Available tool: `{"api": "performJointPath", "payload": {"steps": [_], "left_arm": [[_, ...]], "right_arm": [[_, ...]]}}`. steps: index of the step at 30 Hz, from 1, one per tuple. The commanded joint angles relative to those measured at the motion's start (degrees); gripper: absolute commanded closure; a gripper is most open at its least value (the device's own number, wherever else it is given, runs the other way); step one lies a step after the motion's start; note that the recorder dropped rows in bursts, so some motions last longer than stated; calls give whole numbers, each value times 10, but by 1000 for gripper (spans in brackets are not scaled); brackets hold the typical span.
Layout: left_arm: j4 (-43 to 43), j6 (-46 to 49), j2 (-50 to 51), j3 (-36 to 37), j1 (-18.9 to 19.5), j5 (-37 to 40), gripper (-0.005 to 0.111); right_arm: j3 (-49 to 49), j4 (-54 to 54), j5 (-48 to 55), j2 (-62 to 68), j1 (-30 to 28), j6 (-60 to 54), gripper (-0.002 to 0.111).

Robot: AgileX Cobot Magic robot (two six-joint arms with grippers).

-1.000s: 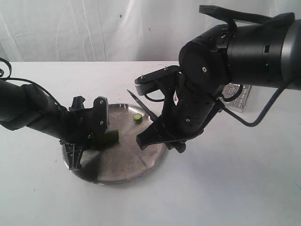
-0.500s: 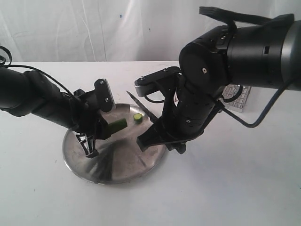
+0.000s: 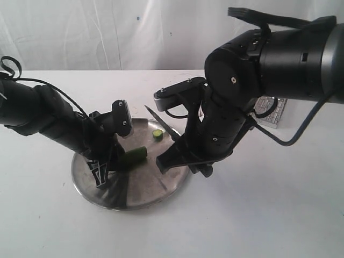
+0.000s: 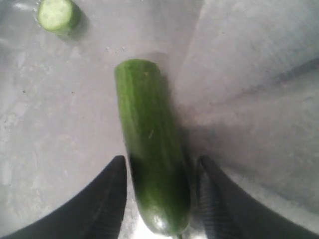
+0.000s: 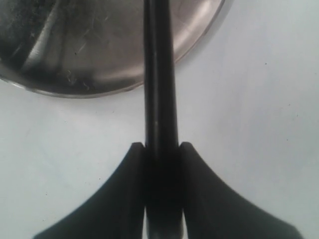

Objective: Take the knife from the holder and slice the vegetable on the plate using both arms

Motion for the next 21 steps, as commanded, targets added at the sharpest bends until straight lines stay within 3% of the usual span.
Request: {"api": "performJointPath", "payload": {"steps": [1, 9, 10, 12, 13, 16, 19, 21], "left_arm": [[-3, -5, -6, -3, 2, 18, 47], [-58, -33, -79, -5, 2, -23, 49], [-66, -47, -89, -5, 2, -36, 53], [-69, -79, -107, -5, 6, -47, 73], [-69, -96, -113, -5, 10, -48, 104], [-112, -167, -96, -10, 22, -22, 107], [-170, -341, -49, -46, 62, 96, 107], [-153, -347, -35, -60, 74, 117, 107]], "right_arm": [[2, 2, 6, -2, -1, -4, 108], [2, 16, 24, -1, -1, -34, 108], [2, 32, 29, -1, -1, -59, 108], [2, 67, 33, 0, -1, -95, 108], [2, 101, 34, 3, -1, -110, 108], [2, 109, 24, 23, 0, -109, 108], [-9, 107, 18, 68, 1, -86, 108], [-15, 105, 2, 80, 4, -70, 108]]}}
